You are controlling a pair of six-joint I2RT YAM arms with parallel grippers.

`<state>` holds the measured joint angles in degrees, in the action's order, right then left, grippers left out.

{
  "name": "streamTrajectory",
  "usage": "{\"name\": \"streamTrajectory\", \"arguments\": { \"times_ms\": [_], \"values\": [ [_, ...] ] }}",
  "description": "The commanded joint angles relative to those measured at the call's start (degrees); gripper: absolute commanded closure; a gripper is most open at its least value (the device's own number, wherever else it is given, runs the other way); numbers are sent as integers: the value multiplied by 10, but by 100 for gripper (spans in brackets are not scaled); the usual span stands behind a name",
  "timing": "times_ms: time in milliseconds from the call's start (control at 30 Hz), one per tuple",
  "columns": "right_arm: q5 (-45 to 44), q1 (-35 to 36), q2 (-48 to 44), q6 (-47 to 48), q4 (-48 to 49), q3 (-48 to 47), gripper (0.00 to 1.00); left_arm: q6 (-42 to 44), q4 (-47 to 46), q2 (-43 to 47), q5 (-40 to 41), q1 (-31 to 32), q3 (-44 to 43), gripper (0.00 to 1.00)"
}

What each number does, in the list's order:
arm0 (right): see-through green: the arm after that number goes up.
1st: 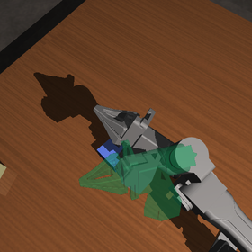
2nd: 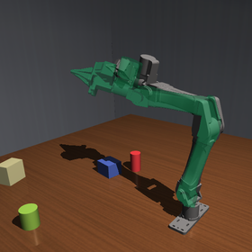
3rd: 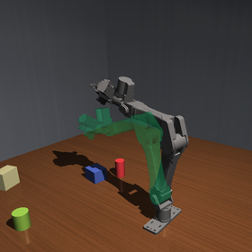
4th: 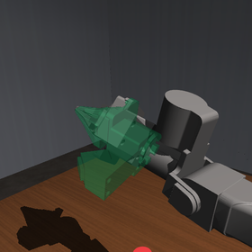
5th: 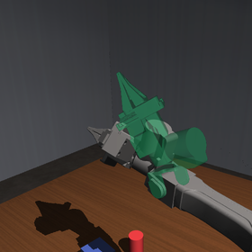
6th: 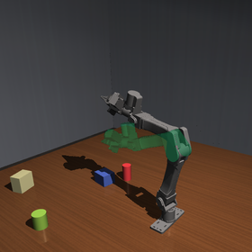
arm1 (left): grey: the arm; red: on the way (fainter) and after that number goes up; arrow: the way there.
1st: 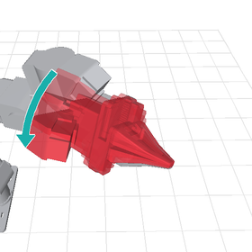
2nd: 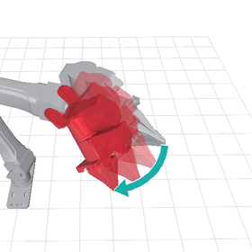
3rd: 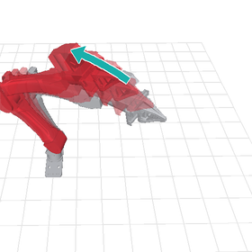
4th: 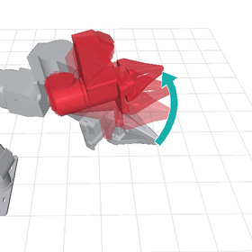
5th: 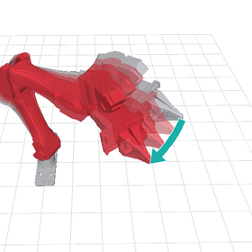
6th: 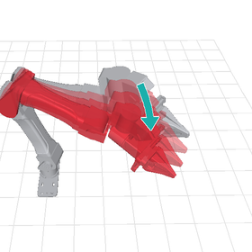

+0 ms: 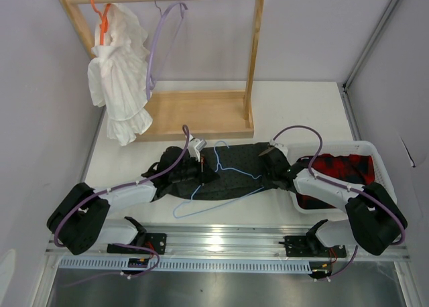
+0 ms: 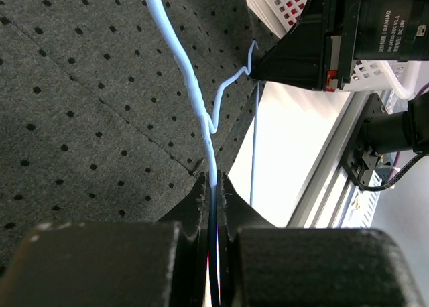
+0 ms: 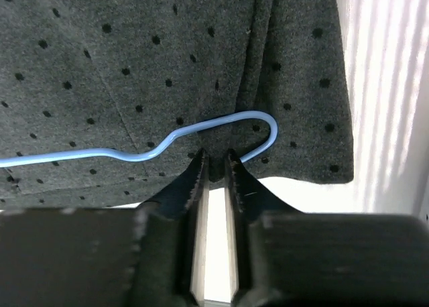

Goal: Place the skirt on the hanger

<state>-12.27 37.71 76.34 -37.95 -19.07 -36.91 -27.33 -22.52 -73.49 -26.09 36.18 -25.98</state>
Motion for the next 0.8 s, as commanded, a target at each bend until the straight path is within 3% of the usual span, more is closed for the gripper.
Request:
{"name": "streamTrajectory", "arguments": {
  "times_ms": [0,333,633,767],
  "values": [
    [-26,2,-13,-5,-16,-41,91,20,-13,5,1,-4,-6,100],
    [-30,-15,-18,26,-155,-165,99,41,-35,-1,39,-10,3,100],
    [5,-29,-17,27,-162,-173,100,32,-82,-40,-1,-15,21,100],
    [8,-27,-12,24,-161,-177,100,33,-85,-38,31,-16,34,100]
  ]
}}
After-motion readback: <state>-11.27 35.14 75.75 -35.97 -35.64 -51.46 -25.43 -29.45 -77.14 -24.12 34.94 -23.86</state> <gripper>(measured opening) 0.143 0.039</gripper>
